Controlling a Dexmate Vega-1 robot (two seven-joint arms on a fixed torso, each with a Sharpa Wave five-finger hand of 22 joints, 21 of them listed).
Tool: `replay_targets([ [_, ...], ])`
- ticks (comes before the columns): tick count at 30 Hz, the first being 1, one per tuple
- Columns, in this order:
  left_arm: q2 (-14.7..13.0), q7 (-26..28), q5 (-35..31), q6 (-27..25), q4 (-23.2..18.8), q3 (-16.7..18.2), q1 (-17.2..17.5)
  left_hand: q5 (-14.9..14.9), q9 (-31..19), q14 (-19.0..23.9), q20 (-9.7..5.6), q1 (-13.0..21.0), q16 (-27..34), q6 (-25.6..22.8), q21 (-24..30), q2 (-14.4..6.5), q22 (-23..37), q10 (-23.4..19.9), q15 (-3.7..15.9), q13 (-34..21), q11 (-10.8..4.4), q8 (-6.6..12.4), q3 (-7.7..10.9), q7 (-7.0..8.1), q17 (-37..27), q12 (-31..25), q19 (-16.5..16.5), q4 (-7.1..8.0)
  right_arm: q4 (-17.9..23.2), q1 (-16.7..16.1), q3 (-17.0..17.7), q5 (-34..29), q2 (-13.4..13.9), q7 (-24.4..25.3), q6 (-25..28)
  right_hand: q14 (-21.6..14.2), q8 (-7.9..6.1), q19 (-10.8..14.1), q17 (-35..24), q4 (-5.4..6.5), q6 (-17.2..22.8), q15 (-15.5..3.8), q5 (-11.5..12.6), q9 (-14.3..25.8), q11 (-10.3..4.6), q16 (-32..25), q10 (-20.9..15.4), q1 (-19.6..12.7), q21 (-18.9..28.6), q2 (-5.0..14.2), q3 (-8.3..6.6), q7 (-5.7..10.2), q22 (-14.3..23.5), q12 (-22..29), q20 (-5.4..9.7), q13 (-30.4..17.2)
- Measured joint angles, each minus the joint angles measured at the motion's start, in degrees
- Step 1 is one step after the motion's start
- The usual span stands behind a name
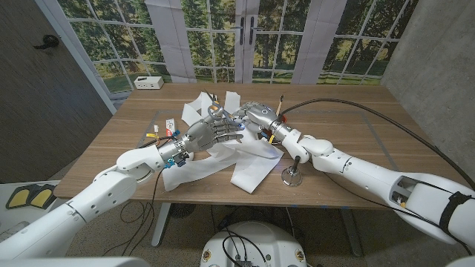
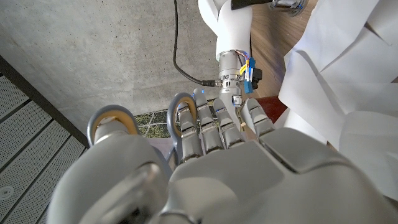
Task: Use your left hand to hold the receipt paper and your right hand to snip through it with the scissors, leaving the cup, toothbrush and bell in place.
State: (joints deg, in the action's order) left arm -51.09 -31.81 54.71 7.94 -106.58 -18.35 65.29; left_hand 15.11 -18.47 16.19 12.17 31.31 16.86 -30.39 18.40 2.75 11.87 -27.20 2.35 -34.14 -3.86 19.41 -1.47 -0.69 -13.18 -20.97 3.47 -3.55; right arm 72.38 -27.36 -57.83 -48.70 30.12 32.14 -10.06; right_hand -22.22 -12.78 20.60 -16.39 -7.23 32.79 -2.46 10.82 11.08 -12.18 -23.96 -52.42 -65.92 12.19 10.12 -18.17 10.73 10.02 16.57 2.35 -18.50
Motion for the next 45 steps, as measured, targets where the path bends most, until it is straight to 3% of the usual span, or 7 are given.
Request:
replay_targets([
  [10,0.5,-0.8,-0.3,-0.8,0.2,-1.3,-1.5,0.0,0.0,0.0,0.00,-0.3,0.0,0.0,0.0,-0.3,0.0,-0.3,0.00,0.0,-0.07,0.02,-0.15,0.01,0.0,0.3,0.0,0.15,2.7,-2.0,2.0,0.7,0.2,3.3,1.5,-1.0,-0.89,0.2,-0.3,-0.33,3.9,-0.19,0.2,0.0,0.31,-0.2,-0.3,-0.5,0.0,-0.15,-0.05,-0.18,0.2,0.0,0.21,0.2],
  [29,0.3,-1.1,-0.4,-2.1,0.0,-2.5,-2.4,0.0,0.0,0.0,0.00,-0.6,-0.4,-0.4,-0.4,0.0,0.0,-0.4,0.00,-0.3,-0.02,-0.20,-1.11,-0.27,0.0,0.4,0.0,0.15,5.9,-3.8,3.9,-0.3,-0.1,7.9,5.6,-1.6,-0.89,0.9,-0.2,-0.60,5.1,-0.21,0.2,0.0,0.31,-0.2,-0.9,-0.9,0.0,-0.16,0.13,-0.79,0.1,-0.3,-0.31,0.6],
  [32,0.4,-1.7,-0.3,-2.8,0.0,-2.8,-2.6,0.0,0.0,0.0,0.00,-0.7,-0.4,-0.3,-0.4,0.1,0.0,-0.4,0.00,-0.3,-0.02,-0.20,-1.28,-0.36,0.0,0.4,0.0,0.33,8.4,-4.8,4.7,-0.6,-0.3,8.2,6.3,-1.9,-0.89,0.9,-0.2,-0.60,5.1,0.11,0.2,0.0,0.27,-0.2,-1.4,-1.2,0.0,-0.46,0.13,-0.79,0.1,-0.3,-0.32,0.7],
  [45,0.5,-2.7,-0.3,-3.2,0.1,-3.3,-3.0,0.0,0.0,0.0,0.00,-0.7,-0.4,-0.3,-0.4,0.1,0.0,-0.4,0.00,-0.3,-0.02,-0.20,-1.42,-0.37,0.0,0.5,0.0,0.17,10.1,-5.4,5.1,-1.1,-1.0,8.6,7.8,-2.4,-0.49,1.0,-0.2,-1.07,4.9,-0.31,0.5,0.0,0.19,-0.2,-1.8,-1.5,0.0,-0.77,0.13,-1.02,0.1,-0.3,-0.85,0.8],
])
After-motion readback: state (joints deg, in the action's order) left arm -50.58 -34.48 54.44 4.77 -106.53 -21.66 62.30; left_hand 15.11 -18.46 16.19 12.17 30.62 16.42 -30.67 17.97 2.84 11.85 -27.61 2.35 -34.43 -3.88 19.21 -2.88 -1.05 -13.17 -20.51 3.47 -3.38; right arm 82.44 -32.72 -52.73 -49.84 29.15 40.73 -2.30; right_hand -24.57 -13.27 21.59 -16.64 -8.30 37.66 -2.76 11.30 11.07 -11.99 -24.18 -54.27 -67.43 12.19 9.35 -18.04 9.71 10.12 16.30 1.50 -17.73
